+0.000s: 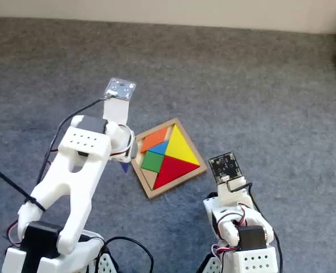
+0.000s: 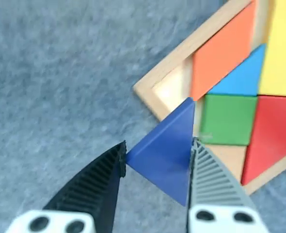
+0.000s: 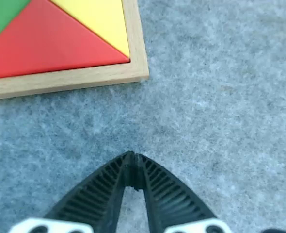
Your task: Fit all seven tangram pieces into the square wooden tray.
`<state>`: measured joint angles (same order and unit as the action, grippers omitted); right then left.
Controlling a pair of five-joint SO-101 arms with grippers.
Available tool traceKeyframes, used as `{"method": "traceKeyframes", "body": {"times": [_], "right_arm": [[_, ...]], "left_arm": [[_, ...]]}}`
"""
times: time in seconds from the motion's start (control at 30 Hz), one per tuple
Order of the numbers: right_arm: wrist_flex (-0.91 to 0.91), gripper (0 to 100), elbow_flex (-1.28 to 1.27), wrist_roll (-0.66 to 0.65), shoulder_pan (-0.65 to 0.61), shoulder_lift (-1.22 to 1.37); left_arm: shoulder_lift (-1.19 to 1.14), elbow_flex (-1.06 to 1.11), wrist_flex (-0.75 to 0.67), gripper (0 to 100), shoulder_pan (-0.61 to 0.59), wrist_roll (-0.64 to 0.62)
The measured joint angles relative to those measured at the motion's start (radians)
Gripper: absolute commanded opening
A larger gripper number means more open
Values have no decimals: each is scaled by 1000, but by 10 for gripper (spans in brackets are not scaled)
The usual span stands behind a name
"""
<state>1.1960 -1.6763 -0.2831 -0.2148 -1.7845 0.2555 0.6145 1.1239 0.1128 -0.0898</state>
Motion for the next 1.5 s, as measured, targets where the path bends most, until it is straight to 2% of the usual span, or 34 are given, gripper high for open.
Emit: {"method": "traceKeyframes", "body": {"times": [0.27,0.47,0.67,0.77,1.17,1.5], "right_arm": [[0,5,0,0,0,0],[0,5,0,0,0,0],[0,5,0,0,0,0],[0,5,0,0,0,0],[0,5,0,0,0,0],[0,5,0,0,0,0]], "left_arm": [[-5,0,-60,85,54,0],[-184,-101,-60,90,54,-26],[-364,-232,-49,209,54,-28],[-384,-278,-11,244,54,-72],[-385,-311,44,254,54,-117],[-394,-311,44,256,-74,-117]]}}
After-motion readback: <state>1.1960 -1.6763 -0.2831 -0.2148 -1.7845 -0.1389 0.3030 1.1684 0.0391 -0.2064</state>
